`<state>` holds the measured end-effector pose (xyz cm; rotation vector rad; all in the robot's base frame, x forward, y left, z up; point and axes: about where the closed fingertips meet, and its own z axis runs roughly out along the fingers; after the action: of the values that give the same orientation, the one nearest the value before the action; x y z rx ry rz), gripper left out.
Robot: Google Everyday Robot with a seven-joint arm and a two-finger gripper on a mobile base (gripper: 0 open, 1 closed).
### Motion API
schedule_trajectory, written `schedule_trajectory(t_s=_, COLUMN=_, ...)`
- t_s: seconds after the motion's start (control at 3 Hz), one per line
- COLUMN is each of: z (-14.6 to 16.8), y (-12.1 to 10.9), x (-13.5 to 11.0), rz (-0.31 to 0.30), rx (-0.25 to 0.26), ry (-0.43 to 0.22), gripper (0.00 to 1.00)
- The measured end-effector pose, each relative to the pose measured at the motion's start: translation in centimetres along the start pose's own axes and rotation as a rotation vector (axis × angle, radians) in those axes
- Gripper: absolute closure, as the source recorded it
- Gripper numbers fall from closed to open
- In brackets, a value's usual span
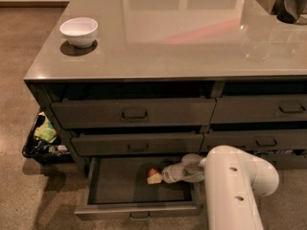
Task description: Place apple into bottom drawer
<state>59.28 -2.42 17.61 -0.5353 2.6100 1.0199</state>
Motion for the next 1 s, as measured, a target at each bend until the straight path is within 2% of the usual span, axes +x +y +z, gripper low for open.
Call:
schedule_trajectory(t_s=0.33, z=0.76, y=-1.54, x=0.52, rz=0.044, rx=0.004, ry=0.011, gripper=1.00)
schedule_trajectory(t_s=0.67, z=0.79, y=-1.68, x=0.50, rz=0.046, rx=0.005, ry=0.010, gripper=1.00)
schedule_trajectory(t_s=1.0, z=0.80, y=-1.68, x=0.50, rz=0.046, rx=0.005, ry=0.010, gripper=0.81)
